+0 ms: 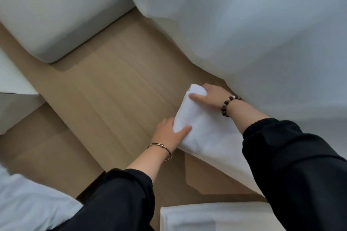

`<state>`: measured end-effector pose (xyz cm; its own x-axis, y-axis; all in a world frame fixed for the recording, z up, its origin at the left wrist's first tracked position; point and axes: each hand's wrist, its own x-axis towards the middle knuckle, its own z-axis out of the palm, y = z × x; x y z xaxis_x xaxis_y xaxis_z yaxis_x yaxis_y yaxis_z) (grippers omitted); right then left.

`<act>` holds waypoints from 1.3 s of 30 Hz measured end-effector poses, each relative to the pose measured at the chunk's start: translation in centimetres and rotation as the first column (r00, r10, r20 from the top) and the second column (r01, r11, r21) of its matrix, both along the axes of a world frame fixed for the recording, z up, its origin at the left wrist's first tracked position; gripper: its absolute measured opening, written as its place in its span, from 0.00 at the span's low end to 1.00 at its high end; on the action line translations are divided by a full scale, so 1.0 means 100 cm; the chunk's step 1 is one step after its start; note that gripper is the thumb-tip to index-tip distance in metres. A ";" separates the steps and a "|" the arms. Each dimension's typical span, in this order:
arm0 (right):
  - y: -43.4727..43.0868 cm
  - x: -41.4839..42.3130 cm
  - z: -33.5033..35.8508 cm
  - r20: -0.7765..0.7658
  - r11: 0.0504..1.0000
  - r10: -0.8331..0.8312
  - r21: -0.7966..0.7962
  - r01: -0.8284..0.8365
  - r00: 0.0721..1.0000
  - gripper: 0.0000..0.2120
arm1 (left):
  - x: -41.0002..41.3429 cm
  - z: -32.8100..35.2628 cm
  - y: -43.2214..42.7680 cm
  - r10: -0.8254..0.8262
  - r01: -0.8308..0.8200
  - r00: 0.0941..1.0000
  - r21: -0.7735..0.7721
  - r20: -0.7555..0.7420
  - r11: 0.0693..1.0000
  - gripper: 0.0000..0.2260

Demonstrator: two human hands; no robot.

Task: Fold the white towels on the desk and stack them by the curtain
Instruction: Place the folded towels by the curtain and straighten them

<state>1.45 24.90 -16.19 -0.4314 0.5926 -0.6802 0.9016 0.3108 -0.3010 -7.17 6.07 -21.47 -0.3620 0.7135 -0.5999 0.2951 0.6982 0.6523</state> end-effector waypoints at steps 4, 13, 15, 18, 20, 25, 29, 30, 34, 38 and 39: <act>-0.010 -0.011 0.000 0.082 0.993 -0.050 0.109 0.041 0.995 0.35 | 0.004 0.001 0.007 -0.142 0.155 0.982 0.093 -0.125 0.984 0.29; -0.010 -0.014 -0.010 0.071 0.997 -0.068 0.040 0.065 0.995 0.13 | -0.008 -0.026 0.002 0.313 -0.312 0.831 -0.081 0.460 0.947 0.17; -0.009 -0.017 -0.010 0.039 0.998 -0.060 0.030 0.059 0.997 0.10 | -0.012 -0.038 0.003 0.340 -0.318 0.813 -0.129 0.473 0.939 0.13; -0.012 -0.014 -0.012 -0.015 0.993 -0.057 0.105 0.059 0.998 0.11 | -0.017 -0.049 0.012 0.394 -0.360 0.754 -0.171 0.525 0.917 0.14; -0.015 -0.012 -0.014 -0.048 0.984 -0.060 0.164 0.067 0.997 0.14 | -0.020 -0.054 0.020 0.346 -0.311 0.773 -0.158 0.531 0.937 0.13; -0.012 -0.006 -0.009 -0.020 0.998 -0.056 0.016 0.056 0.998 0.22 | -0.028 -0.063 0.037 0.143 -0.119 0.850 -0.078 0.508 0.990 0.12; -0.013 -0.001 -0.011 -0.002 0.997 -0.042 0.068 0.042 0.999 0.25 | -0.027 -0.065 0.041 0.168 -0.152 0.836 -0.075 0.522 0.986 0.11; -0.014 -0.001 -0.012 0.003 0.994 -0.051 0.094 0.050 0.999 0.24 | -0.024 -0.066 0.040 0.198 -0.180 0.825 -0.086 0.529 0.980 0.11; -0.014 0.009 -0.016 -0.055 0.984 -0.154 0.084 0.159 0.986 0.23 | -0.015 -0.067 0.037 0.294 -0.278 0.785 -0.114 0.545 0.954 0.09; -0.012 0.013 -0.022 -0.090 0.970 -0.201 0.118 0.211 0.975 0.21 | -0.012 -0.064 0.040 0.318 -0.303 0.776 -0.121 0.544 0.945 0.10; -0.012 0.013 -0.024 -0.101 0.968 -0.207 0.124 0.219 0.973 0.21 | -0.011 -0.064 0.041 0.322 -0.307 0.773 -0.122 0.547 0.944 0.10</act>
<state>2.72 23.73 -18.61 -0.3390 0.7601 -0.5544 0.9237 0.1572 -0.3493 -8.29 10.16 -27.87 -0.1657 0.6006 -0.7822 -0.3485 0.7063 0.6162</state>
